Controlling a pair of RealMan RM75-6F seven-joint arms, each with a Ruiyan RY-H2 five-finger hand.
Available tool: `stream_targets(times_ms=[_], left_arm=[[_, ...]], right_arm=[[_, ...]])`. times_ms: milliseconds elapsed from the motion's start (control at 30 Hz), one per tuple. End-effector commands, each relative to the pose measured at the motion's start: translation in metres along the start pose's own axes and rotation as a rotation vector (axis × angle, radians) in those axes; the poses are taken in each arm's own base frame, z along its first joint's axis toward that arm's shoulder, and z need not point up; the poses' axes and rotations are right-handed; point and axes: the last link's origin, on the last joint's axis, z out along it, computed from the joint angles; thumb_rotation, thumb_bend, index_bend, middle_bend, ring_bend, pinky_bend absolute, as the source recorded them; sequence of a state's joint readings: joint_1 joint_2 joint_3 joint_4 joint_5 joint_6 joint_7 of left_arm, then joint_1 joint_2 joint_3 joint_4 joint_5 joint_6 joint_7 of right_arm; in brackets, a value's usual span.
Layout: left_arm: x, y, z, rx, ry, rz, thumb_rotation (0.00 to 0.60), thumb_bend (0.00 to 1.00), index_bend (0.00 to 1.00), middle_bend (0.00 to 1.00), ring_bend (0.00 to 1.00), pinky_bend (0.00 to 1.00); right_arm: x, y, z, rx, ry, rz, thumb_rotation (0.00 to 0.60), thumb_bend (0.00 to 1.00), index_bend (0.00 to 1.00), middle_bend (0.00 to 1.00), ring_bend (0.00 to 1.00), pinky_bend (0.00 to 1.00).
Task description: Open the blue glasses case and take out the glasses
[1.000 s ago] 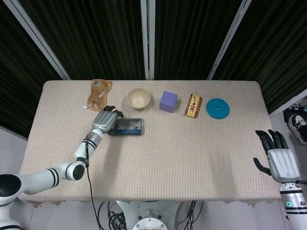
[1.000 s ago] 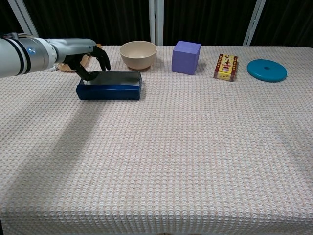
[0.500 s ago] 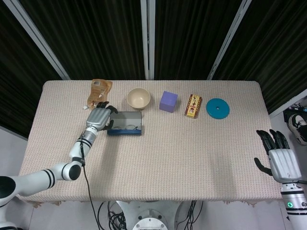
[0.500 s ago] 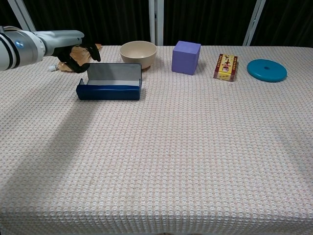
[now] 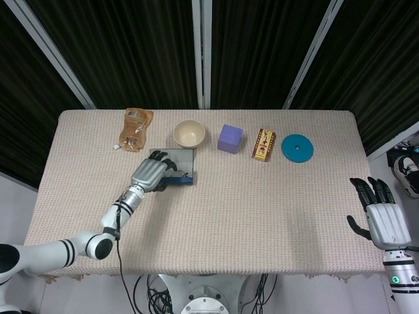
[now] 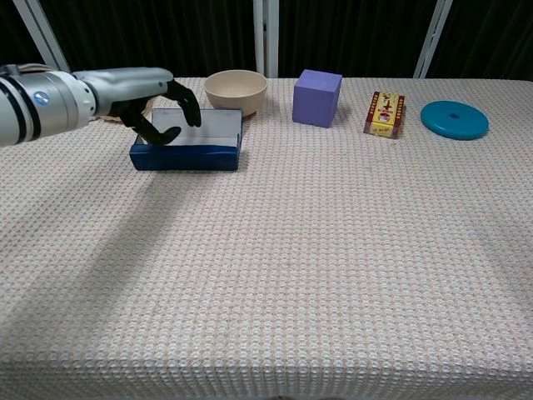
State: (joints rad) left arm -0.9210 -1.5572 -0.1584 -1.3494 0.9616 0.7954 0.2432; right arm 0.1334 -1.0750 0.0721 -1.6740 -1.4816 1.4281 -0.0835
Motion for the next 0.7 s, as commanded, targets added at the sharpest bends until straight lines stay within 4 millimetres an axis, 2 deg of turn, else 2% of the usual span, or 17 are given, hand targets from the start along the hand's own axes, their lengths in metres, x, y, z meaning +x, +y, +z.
stream_targets(times_ms=[33, 400, 700], left_arm=[[-0.005, 0.006, 0.007, -0.006, -0.024, 0.008, 0.6, 0.52, 0.33, 0.27, 0.07, 0.06], [-0.012, 0.015, 0.009, -0.017, -0.069, 0.044, 0.6, 0.52, 0.36, 0.31, 0.07, 0.06], [-0.016, 0.031, -0.013, -0.111, -0.148, -0.003, 0.6, 0.52, 0.38, 0.36, 0.09, 0.06]], right_arm=[[0.0, 0.001, 0.0, -0.003, 0.0, 0.0, 0.6, 0.24, 0.04, 0.12, 0.0, 0.01], [-0.001, 0.004, -0.002, -0.01, -0.002, 0.005, 0.6, 0.24, 0.04, 0.13, 0.0, 0.01], [-0.004, 0.002, 0.0, -0.005, -0.008, 0.005, 0.6, 0.24, 0.04, 0.12, 0.0, 0.01]])
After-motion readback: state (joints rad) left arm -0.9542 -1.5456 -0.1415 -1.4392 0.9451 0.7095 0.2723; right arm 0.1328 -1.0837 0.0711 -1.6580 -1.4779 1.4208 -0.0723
